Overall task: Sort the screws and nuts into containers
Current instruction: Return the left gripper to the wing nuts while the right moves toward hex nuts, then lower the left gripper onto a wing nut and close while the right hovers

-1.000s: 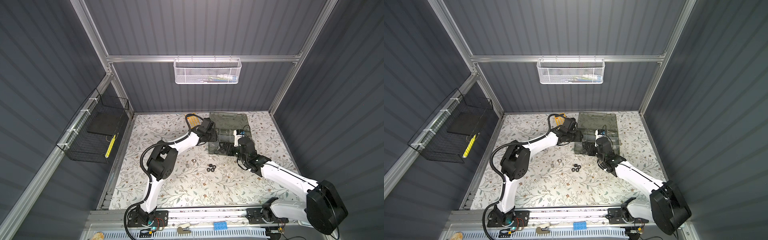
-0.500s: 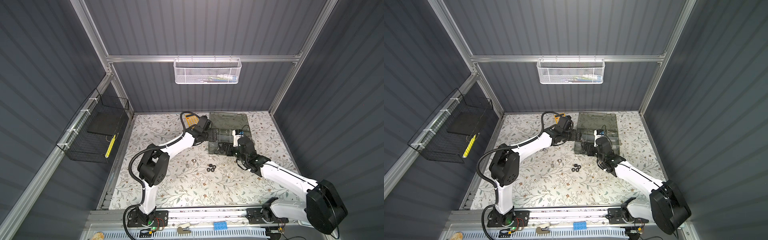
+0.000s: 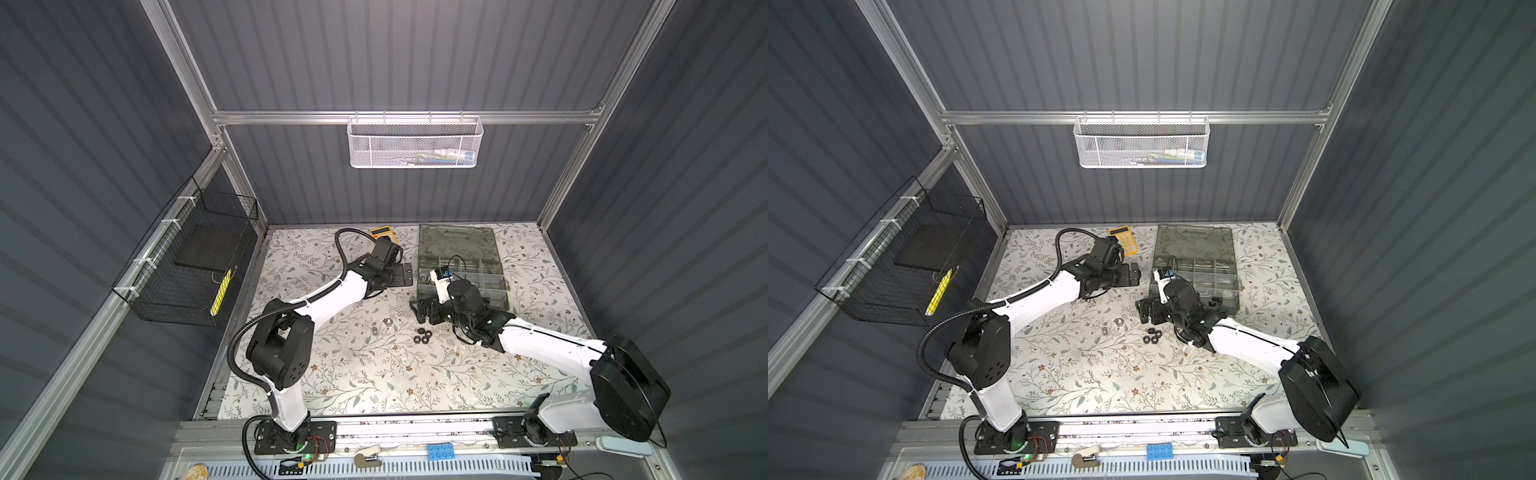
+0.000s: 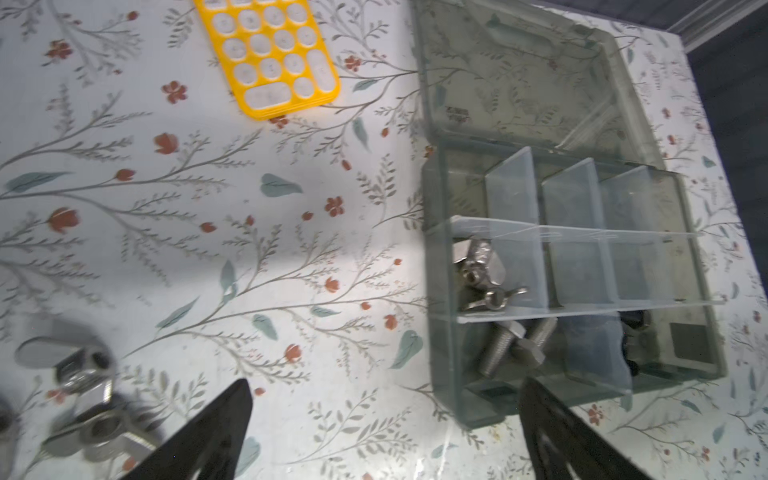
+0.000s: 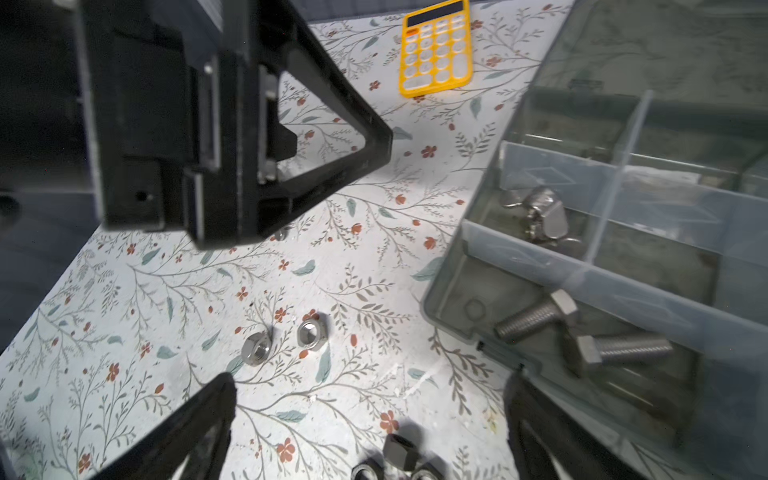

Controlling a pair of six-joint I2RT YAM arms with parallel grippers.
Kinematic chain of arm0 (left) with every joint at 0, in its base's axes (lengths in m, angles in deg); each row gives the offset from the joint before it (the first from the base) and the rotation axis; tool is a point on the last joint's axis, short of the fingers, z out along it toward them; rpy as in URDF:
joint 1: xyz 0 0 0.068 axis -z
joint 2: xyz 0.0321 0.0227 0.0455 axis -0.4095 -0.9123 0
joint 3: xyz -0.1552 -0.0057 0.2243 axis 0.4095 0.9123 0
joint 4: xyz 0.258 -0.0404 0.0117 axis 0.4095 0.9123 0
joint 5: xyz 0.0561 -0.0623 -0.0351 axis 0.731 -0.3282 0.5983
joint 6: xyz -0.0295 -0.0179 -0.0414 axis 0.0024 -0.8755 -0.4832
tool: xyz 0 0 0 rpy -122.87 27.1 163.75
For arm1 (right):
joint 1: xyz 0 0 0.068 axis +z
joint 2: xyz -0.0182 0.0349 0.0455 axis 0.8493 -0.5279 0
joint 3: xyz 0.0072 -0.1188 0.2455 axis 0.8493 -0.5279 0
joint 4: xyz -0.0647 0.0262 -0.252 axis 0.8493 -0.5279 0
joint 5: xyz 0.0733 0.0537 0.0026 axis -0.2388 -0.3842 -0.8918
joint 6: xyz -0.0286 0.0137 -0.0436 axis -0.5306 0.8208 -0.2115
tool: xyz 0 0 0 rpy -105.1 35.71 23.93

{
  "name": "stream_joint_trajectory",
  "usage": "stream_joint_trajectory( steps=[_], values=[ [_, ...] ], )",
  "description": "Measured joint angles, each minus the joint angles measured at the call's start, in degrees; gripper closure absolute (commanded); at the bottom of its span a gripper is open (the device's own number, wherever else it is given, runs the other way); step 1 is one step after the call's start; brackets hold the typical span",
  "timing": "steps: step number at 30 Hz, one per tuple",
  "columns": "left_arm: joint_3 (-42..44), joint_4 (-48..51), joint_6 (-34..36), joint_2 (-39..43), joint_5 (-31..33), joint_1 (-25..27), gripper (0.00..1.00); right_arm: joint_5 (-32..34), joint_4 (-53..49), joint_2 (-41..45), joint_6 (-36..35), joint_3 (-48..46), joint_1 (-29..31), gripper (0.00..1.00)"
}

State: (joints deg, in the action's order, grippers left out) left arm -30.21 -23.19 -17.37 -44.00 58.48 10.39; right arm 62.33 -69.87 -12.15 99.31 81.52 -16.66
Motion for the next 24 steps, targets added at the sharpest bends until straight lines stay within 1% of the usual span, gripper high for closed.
stream_joint_trajectory(
  steps=[8,15,18,24],
  values=[
    [10.5,0.5,-1.6,5.5,2.1,-5.0,0.00,-2.7,-0.1,-4.0,-0.9,2.4,2.1,0.01],
    [13.7,-0.6,-3.8,6.6,2.6,-7.1,0.01,-4.2,-0.2,-7.2,-1.5,4.5,5.2,0.01],
    [15.4,-2.6,-5.2,6.6,1.6,-8.8,0.03,-4.2,-0.3,-8.1,-1.7,5.3,6.3,0.01],
    [18.6,-6.9,-8.7,5.8,-2.9,-14.3,0.10,-4.1,-0.3,-9.3,-2.7,6.3,7.8,0.01]
  ],
)
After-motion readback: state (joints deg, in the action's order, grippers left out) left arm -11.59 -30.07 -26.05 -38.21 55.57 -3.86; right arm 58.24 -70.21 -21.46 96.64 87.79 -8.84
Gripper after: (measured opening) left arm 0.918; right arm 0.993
